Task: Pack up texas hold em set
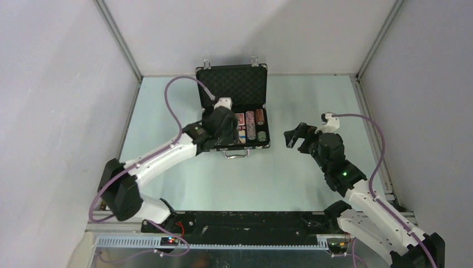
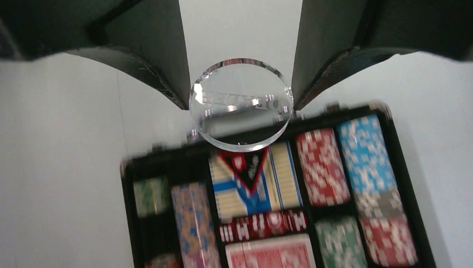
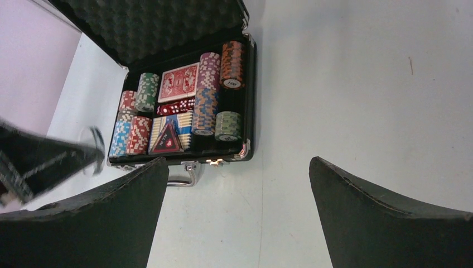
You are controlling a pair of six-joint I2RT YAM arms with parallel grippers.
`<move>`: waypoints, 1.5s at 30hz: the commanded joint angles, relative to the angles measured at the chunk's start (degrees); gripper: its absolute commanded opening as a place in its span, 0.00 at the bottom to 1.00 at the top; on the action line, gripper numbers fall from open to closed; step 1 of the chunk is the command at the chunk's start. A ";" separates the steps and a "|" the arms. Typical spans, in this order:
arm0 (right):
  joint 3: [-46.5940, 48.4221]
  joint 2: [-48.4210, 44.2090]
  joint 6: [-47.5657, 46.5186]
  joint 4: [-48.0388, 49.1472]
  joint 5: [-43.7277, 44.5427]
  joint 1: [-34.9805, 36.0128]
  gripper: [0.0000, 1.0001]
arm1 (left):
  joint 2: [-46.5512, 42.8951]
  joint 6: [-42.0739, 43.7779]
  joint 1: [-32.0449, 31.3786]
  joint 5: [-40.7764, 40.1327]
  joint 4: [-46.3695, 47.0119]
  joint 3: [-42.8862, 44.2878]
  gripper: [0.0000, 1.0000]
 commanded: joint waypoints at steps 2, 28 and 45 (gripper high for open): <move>0.82 -0.35 -1.61 4.45 3.42 0.55 1.00 | 8.21 5.48 5.09 -2.47 7.60 8.69 0.54; 11.62 23.15 7.37 10.96 -15.80 -13.56 0.99 | 30.75 9.42 14.30 1.99 14.19 23.03 0.88; 42.72 67.22 18.63 19.25 -38.50 -24.02 1.00 | -7.02 7.63 8.29 4.92 28.47 -16.00 0.98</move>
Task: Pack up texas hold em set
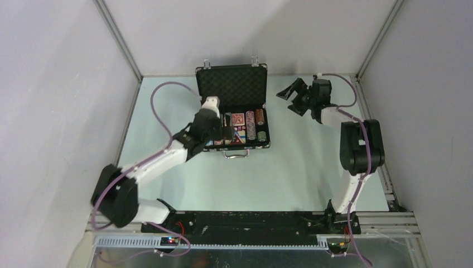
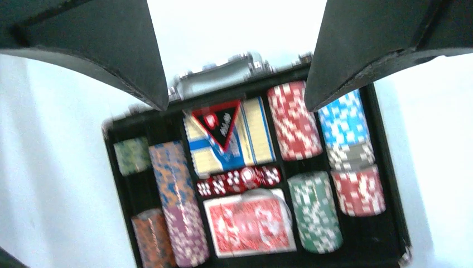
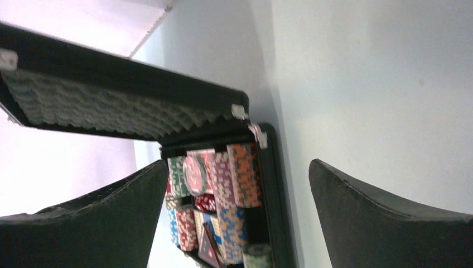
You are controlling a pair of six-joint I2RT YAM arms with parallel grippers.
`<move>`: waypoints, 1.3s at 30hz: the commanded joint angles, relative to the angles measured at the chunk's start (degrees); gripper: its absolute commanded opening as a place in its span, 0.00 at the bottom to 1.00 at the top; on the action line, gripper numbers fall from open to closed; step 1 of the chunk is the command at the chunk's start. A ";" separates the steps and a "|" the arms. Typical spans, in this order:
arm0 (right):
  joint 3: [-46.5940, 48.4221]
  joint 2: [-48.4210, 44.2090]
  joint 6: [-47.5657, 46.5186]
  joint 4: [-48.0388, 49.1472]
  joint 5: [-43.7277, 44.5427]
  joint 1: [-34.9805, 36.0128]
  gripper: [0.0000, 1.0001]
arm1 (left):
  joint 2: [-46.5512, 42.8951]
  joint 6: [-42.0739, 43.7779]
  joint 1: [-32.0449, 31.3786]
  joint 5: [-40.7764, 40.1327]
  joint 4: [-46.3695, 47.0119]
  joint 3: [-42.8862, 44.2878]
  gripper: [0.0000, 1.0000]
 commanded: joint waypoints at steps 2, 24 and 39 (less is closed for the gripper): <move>12.91 8.87 2.79 2.90 -2.97 -0.77 1.00 | -14.25 0.34 -4.91 -0.53 16.46 -14.89 1.00; 25.43 15.45 -12.30 -2.90 -16.58 7.55 0.99 | -47.34 5.89 -9.19 -3.75 14.93 -35.43 1.00; 8.05 -0.07 -18.14 -21.84 12.52 16.18 1.00 | -34.18 -7.96 11.97 15.26 2.99 -21.46 1.00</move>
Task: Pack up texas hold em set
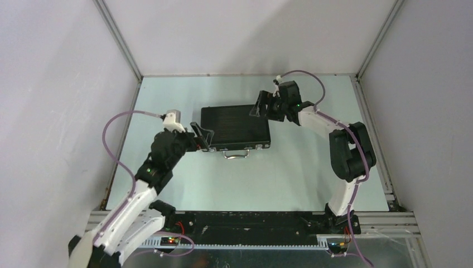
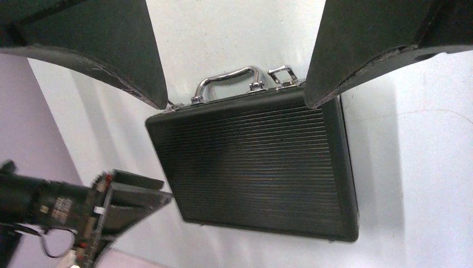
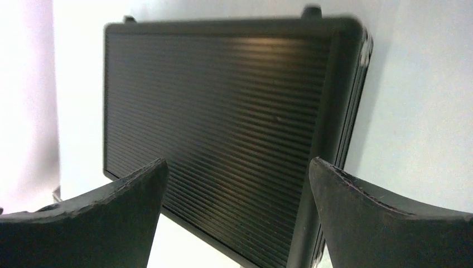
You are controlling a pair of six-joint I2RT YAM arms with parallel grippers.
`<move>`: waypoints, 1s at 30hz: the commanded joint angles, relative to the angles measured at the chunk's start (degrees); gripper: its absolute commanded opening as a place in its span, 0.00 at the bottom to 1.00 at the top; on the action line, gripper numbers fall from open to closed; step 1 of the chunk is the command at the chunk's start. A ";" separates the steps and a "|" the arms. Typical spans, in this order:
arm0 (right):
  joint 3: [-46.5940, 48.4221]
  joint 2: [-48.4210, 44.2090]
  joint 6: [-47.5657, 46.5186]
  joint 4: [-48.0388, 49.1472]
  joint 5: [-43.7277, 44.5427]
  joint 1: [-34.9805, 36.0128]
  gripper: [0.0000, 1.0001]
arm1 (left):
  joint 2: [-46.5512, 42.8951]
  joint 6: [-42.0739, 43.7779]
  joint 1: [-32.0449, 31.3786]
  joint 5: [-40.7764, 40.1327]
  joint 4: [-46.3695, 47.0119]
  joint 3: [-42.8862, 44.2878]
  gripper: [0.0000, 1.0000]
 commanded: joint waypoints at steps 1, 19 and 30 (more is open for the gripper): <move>-0.42 -0.49 -1.30 -6.72 8.62 0.38 1.00 | 12.49 -5.60 6.80 8.77 -0.17 3.64 1.00; -8.59 3.71 3.95 3.08 -6.11 -0.75 0.98 | 57.32 -11.23 21.33 33.15 22.59 19.83 0.89; -27.17 -11.29 9.72 12.88 -4.86 5.45 0.81 | 65.12 -3.12 15.39 38.61 10.64 25.45 0.66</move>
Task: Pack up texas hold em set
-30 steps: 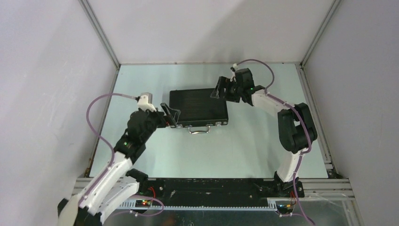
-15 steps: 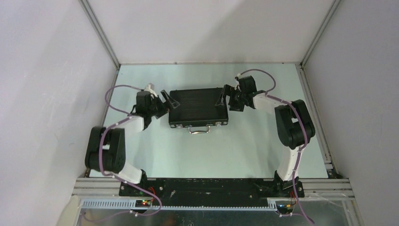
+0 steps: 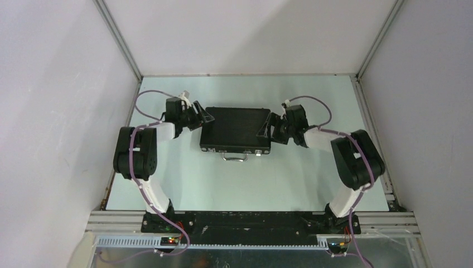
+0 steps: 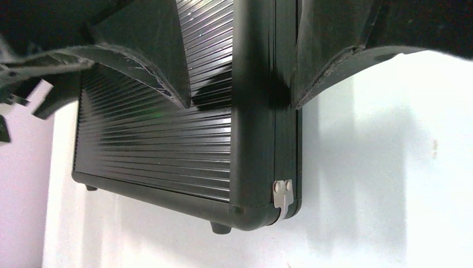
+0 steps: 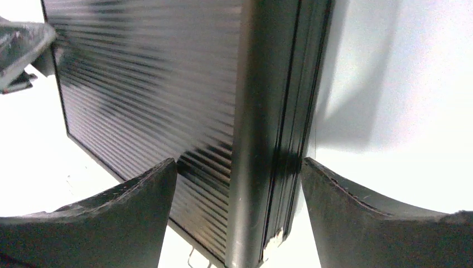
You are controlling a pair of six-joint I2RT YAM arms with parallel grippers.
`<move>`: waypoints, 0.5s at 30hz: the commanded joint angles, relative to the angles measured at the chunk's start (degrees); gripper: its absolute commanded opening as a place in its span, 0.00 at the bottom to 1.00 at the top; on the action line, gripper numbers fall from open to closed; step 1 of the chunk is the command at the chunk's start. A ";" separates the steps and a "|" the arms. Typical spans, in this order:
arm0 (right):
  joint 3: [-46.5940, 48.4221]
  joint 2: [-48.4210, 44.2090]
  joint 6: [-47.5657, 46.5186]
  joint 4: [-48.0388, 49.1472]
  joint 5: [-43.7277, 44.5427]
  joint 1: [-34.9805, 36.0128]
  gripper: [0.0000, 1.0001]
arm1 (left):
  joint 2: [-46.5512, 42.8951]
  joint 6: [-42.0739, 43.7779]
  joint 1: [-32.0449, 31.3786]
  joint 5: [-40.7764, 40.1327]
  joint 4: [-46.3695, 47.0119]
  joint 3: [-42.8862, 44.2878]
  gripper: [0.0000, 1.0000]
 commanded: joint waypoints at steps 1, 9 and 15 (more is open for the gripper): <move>-7.51 -9.17 2.69 0.86 -1.61 5.87 0.79 | -0.28 4.62 -8.14 7.64 -5.74 0.45 0.64; -13.70 -18.24 1.48 -4.29 3.79 5.01 0.84 | -3.42 4.94 -13.34 5.24 -3.71 -3.36 0.66; -11.87 -23.60 -3.84 -15.16 9.72 2.73 0.94 | -10.91 6.40 -13.48 -6.60 -7.96 -4.49 0.76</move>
